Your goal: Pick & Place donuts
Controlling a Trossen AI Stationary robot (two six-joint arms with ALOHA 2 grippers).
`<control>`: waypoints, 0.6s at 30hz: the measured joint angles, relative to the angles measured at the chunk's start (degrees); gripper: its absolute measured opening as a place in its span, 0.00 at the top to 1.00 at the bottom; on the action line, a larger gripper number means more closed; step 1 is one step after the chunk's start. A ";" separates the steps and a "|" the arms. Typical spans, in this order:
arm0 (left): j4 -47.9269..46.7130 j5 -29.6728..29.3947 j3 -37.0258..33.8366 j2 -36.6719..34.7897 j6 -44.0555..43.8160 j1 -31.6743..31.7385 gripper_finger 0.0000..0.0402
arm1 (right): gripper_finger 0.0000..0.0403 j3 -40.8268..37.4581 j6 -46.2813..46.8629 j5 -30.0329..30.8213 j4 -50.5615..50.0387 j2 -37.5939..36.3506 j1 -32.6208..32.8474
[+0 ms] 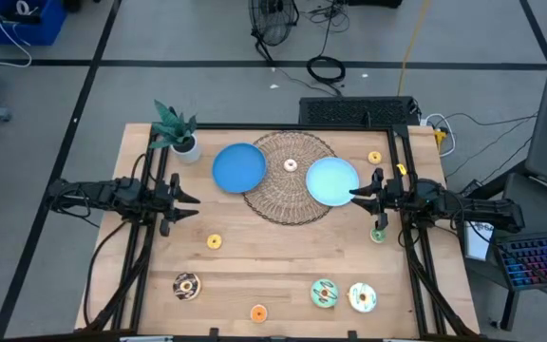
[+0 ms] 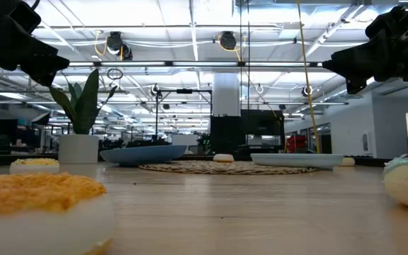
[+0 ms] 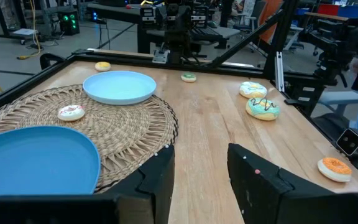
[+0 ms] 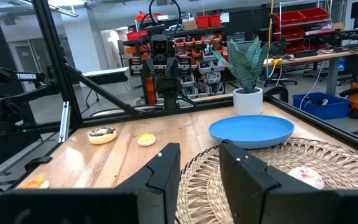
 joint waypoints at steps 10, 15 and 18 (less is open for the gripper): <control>0.00 0.00 0.01 0.00 0.00 0.00 0.63 | 0.75 0.00 0.00 0.02 0.02 0.00 0.00; 0.00 0.02 0.02 0.00 0.00 -0.02 0.63 | 0.75 0.00 3.35 -0.02 0.99 -0.02 -0.02; 0.00 0.00 0.00 0.00 0.00 -0.01 0.63 | 0.75 0.00 10.51 -0.02 1.16 -0.02 0.00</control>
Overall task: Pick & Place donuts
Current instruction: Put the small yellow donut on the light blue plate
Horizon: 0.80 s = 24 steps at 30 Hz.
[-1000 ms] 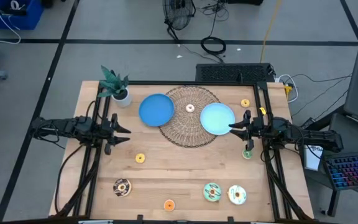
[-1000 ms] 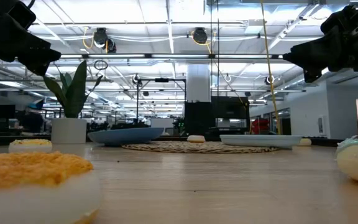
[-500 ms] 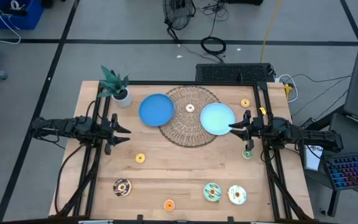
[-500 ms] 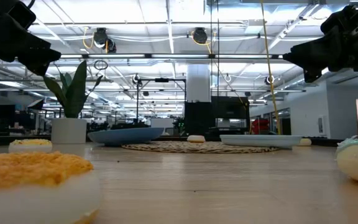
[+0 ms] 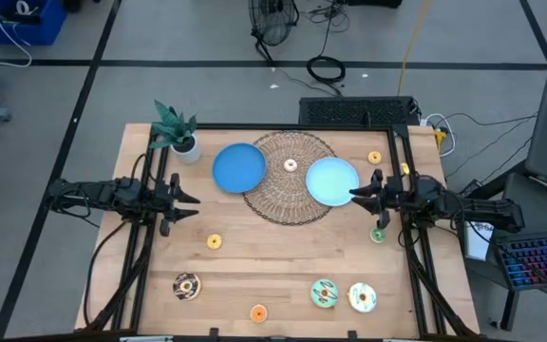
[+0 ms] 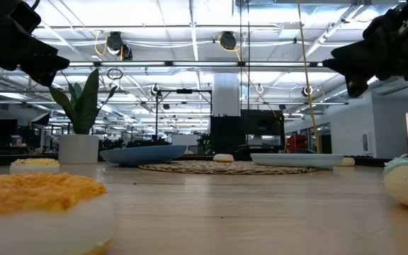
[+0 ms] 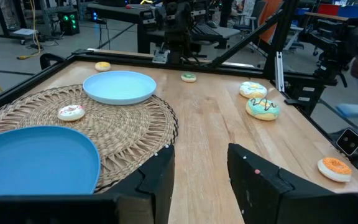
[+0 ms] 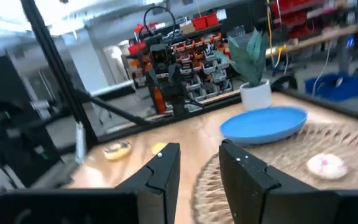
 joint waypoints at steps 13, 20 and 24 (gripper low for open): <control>0.01 0.02 0.00 0.00 0.00 -0.01 0.63 | 0.72 8.28 -5.24 24.14 -3.77 6.57 0.03; 0.03 0.02 0.01 0.00 0.00 0.01 0.63 | 0.50 33.44 7.19 40.81 -40.87 30.44 -4.66; 0.04 0.04 0.00 0.00 0.00 0.01 0.63 | 0.40 47.45 13.85 33.78 -57.31 46.28 -13.74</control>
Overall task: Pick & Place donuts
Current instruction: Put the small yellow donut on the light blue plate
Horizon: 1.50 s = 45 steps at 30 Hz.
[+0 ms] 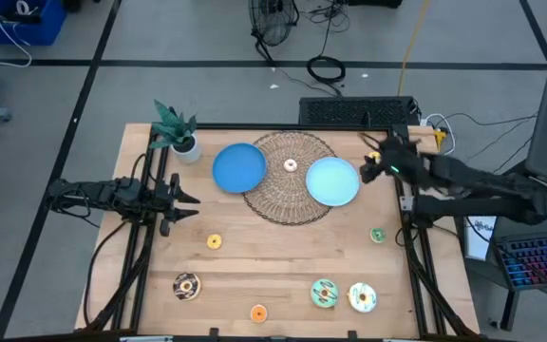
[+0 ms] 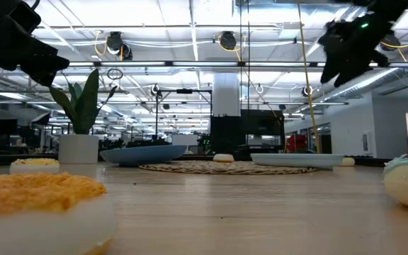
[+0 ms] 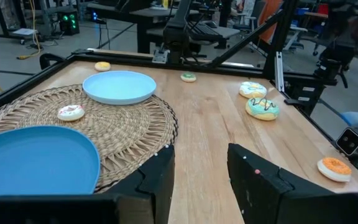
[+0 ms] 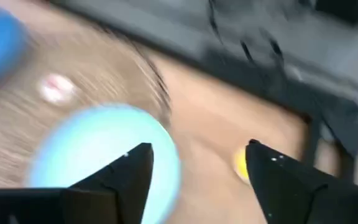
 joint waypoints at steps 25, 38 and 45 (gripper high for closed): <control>0.00 0.00 0.00 0.00 0.00 -0.02 0.63 | 0.34 -0.50 -12.13 -17.46 6.97 34.93 -35.42; -0.01 0.00 0.00 0.00 0.00 -0.02 0.63 | 0.34 -4.02 -11.99 -17.46 15.85 34.85 -35.43; -0.01 0.00 0.00 -0.01 0.00 -0.02 0.63 | 0.34 -4.67 -11.31 -17.42 16.48 34.85 -35.43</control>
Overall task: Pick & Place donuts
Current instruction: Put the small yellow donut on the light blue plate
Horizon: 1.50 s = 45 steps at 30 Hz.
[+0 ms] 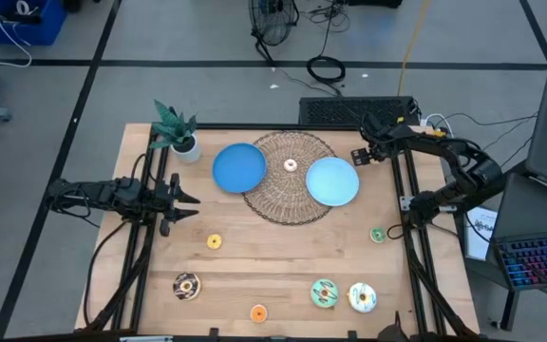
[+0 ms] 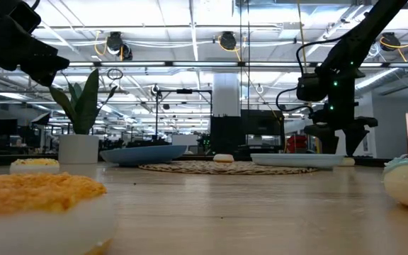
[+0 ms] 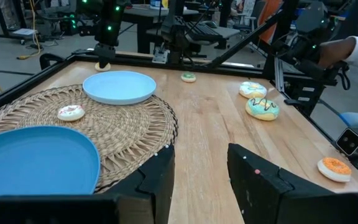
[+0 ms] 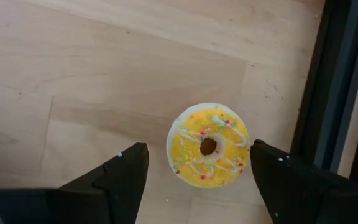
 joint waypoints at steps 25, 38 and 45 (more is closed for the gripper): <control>0.00 0.00 0.00 0.01 0.00 0.01 0.63 | 0.34 -1.95 4.15 1.55 3.06 0.02 0.02; -0.01 0.00 0.00 0.01 0.00 0.01 0.63 | 0.34 -1.95 5.40 1.55 3.26 0.02 0.02; 0.01 0.00 0.00 0.01 0.00 0.02 0.63 | 0.34 -1.95 5.60 1.85 2.81 0.69 0.10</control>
